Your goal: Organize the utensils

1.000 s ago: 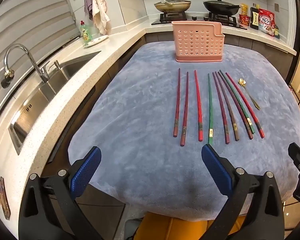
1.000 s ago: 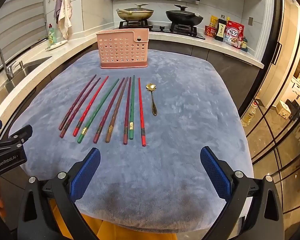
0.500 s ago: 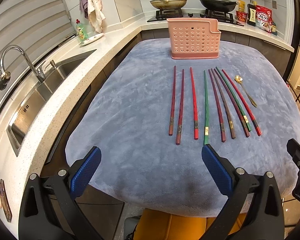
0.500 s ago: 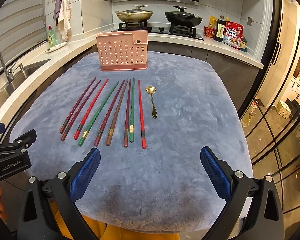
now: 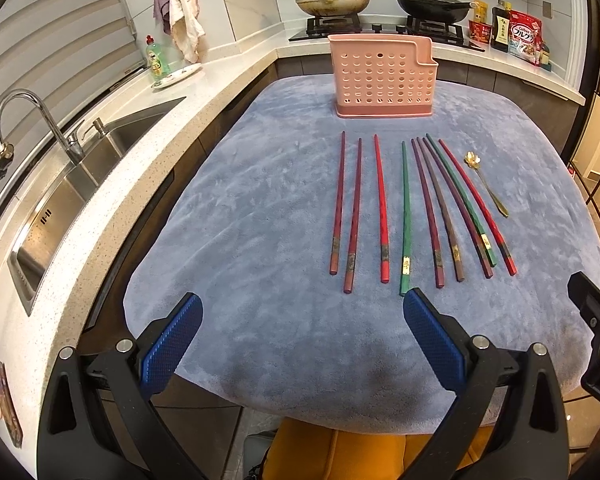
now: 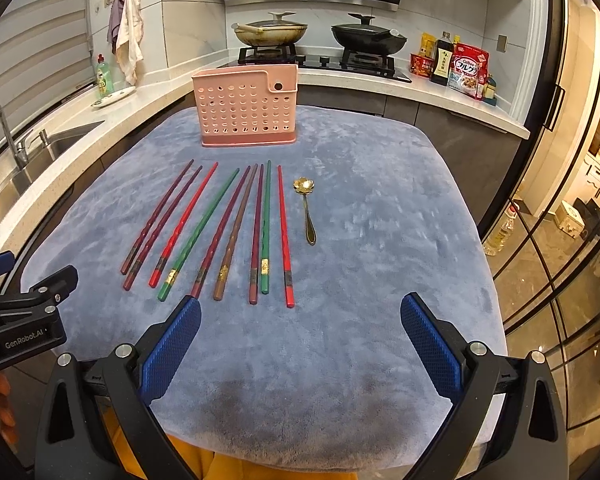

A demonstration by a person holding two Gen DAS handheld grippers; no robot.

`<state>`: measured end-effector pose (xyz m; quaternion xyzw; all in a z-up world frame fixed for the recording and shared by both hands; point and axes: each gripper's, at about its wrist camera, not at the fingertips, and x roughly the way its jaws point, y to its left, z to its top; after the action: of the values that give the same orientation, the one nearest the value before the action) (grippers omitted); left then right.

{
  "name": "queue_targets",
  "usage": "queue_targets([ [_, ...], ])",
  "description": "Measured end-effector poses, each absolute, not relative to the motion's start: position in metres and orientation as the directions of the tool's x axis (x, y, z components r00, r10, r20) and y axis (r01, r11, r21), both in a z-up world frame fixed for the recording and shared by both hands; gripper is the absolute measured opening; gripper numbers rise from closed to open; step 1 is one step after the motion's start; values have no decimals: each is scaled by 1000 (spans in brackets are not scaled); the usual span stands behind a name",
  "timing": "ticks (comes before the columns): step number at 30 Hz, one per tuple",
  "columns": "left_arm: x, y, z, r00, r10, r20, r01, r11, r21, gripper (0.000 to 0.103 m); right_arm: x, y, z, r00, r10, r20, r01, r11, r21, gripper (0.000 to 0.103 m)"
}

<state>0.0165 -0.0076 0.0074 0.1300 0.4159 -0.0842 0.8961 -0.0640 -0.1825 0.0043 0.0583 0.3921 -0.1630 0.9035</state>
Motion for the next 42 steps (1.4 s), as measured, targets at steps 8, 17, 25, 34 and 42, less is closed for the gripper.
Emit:
queue_targets([
  [8,15,-10,6,637,-57,-769,273,949,156,96,-64,-181,4,639,-251,-728,340,940,-25,96],
  [17,13,-7,6,634,-58,-771,267,952,148,96,-64,-178,4,642,-247,-726,332,943,-27,96],
  [25,10,-1,4,630,-59,-775,264,954,142,96,-66,-173,4,640,-248,-728,326,945,-35,96],
  [34,9,1,2,627,-60,-777,265,954,139,96,-66,-172,2,634,-251,-731,326,944,-42,96],
  [42,8,1,0,624,-60,-779,263,955,137,96,-66,-170,0,631,-246,-735,318,947,-44,96],
])
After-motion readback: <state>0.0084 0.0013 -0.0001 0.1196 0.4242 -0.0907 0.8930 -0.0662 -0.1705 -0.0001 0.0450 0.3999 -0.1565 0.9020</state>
